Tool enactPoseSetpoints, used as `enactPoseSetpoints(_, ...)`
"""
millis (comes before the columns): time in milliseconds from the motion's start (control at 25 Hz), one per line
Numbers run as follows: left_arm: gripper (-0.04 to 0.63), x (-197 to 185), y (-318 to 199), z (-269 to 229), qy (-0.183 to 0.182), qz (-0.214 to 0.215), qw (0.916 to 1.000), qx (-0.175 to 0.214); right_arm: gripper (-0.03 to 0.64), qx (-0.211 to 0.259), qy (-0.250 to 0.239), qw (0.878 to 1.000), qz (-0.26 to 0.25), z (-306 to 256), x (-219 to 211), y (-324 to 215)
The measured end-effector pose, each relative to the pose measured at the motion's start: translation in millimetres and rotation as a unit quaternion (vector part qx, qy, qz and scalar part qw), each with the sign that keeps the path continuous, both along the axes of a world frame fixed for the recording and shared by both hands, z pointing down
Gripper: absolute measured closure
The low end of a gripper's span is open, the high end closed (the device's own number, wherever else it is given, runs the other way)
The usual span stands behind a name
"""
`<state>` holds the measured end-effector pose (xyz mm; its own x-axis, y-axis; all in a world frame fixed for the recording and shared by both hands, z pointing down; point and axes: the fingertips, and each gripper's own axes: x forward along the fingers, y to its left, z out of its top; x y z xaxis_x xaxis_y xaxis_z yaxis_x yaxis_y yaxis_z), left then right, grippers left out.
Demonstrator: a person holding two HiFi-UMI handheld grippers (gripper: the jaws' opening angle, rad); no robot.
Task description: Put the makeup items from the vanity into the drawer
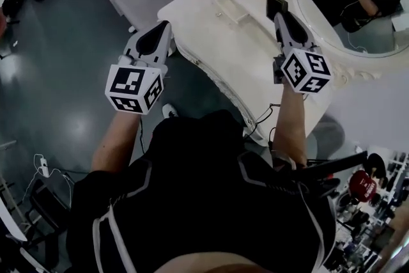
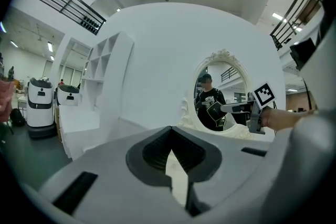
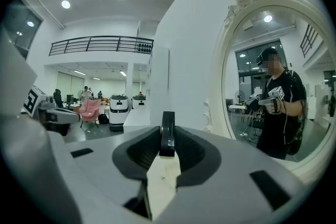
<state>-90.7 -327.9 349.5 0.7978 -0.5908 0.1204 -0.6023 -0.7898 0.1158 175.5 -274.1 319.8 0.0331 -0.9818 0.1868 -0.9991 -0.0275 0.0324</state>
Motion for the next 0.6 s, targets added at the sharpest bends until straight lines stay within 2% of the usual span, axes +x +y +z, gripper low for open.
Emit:
enactPoseSetpoints(160, 0.592, 1.6, -15.5, 13.7, 0.007, 0.002, 0.9999, -0.014, 0.526, -0.035, 0.013, 0.999, -0.003, 20.8, 0.8, -26.7)
enactPoseSetpoints(320, 0.592, 16.5, -29.6, 32.6, 0.002, -0.002, 0.9996, -0.030, 0.526, -0.065, 0.012, 0.998, -0.013, 53.8, 19.5, -59.2)
enactPoseSetpoints(600, 0.592, 38.0, -44.0, 43.7, -0.013, -0.023, 0.9994, -0.022, 0.526, -0.129, 0.013, 0.990, -0.051, 125.3, 37.9, -109.0)
